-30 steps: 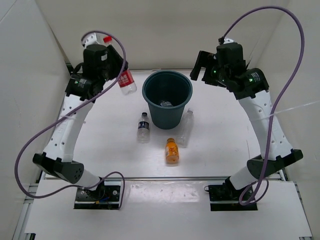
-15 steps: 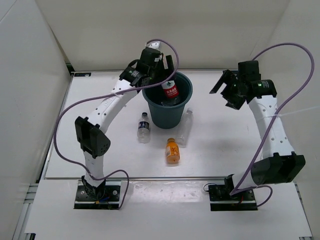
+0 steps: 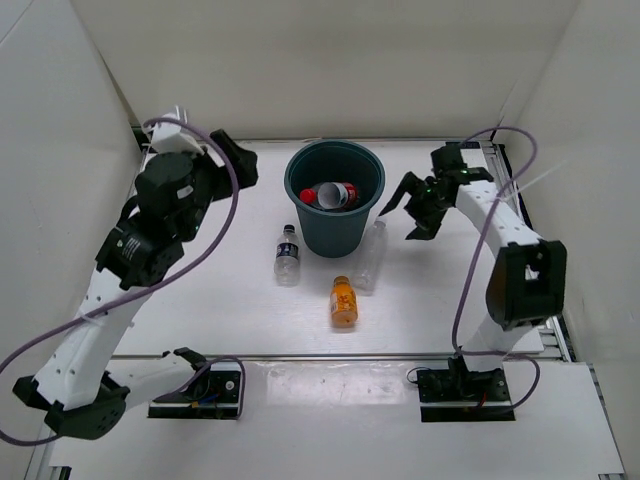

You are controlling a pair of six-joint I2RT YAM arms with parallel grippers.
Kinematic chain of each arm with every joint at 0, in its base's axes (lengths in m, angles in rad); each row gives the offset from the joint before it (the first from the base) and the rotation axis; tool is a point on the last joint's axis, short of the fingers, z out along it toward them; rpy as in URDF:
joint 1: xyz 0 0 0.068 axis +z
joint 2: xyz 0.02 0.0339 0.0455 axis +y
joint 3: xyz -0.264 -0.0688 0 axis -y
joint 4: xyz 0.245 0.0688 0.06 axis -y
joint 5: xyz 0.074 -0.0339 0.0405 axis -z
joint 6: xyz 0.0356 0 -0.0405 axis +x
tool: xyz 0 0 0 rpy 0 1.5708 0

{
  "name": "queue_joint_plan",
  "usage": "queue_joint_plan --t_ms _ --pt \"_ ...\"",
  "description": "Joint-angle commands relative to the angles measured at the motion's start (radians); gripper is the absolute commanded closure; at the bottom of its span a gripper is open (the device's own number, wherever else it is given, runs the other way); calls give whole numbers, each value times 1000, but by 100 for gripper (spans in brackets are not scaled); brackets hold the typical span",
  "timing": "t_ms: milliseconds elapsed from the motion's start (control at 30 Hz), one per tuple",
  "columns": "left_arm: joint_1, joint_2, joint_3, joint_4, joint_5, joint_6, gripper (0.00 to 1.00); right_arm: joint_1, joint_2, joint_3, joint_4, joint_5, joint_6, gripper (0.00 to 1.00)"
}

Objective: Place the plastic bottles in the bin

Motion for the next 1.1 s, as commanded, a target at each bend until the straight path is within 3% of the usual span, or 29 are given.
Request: queue_joint_plan --t_ms 0,367,467,500,667,733,800,900,1033,1067 --pt "0 -35 -130 -110 -90 -47 0 41 87 -9 65 -60 25 0" --pt "0 -99 -150 -356 -213 -151 0 104 273 -59 130 -4 24 1" --pt "0 -117 -159 -383 -236 -165 0 104 290 -96 130 5 33 13" --pt "0 -117 -159 -383 -245 -176 0 104 290 -108 130 14 33 21" --pt "0 -148 -229 -374 -265 -202 0 94 211 -177 99 58 22 39" --pt "0 -148 -256 -374 -276 -229 0 68 169 -177 38 81 13 54" --pt "0 -148 -302 -374 -289 -282 0 45 91 -150 -51 132 13 63" --pt "0 -148 -384 -347 -289 -343 0 19 -24 -55 -157 234 31 65" --pt "0 -148 -490 -296 -252 -444 0 -26 -118 192 -214 293 22 65" --pt "0 -136 -510 -282 -221 -456 0 -37 -129 343 -232 304 10 66"
